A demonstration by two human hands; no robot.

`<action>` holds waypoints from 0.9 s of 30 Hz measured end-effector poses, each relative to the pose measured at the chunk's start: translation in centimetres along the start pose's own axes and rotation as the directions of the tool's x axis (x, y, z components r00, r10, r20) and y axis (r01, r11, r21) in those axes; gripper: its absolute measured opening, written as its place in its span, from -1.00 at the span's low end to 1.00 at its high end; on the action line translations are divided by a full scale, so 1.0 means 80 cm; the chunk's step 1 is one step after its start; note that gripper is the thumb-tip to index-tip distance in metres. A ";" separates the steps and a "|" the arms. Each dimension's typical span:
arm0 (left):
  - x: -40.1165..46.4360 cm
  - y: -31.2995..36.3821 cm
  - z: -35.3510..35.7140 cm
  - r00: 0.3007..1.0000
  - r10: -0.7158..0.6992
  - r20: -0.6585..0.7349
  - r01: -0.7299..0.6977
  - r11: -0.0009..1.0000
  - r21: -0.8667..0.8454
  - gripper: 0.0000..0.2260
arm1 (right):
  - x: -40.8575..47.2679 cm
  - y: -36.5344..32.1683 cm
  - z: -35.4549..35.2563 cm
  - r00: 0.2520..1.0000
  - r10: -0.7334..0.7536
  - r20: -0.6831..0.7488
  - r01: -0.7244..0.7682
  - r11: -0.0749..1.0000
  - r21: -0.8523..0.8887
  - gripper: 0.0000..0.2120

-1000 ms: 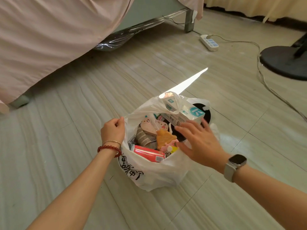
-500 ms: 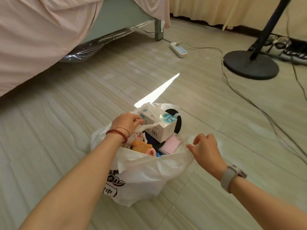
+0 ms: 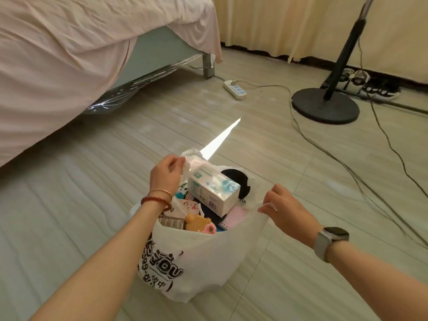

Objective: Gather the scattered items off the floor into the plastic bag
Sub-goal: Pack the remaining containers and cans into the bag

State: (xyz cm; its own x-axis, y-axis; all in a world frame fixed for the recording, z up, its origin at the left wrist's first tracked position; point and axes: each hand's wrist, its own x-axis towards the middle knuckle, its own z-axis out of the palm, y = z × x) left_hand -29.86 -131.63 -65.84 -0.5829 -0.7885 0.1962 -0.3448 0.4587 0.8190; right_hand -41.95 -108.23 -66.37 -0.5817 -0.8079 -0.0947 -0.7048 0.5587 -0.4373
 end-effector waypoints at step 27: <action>-0.071 -0.031 -0.183 0.944 -0.007 -0.329 0.109 0.950 0.293 -0.72 | 0.053 -0.127 0.002 0.873 -0.352 -0.337 0.361 0.932 -0.039 -0.91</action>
State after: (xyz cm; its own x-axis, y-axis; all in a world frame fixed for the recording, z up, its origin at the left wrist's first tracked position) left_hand -14.90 -134.27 -61.07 -0.3065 -0.8824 0.3570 -0.6065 0.4702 0.6412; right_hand -37.16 -117.39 -62.49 -0.3966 -0.8390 0.3726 -0.8825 0.2368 -0.4064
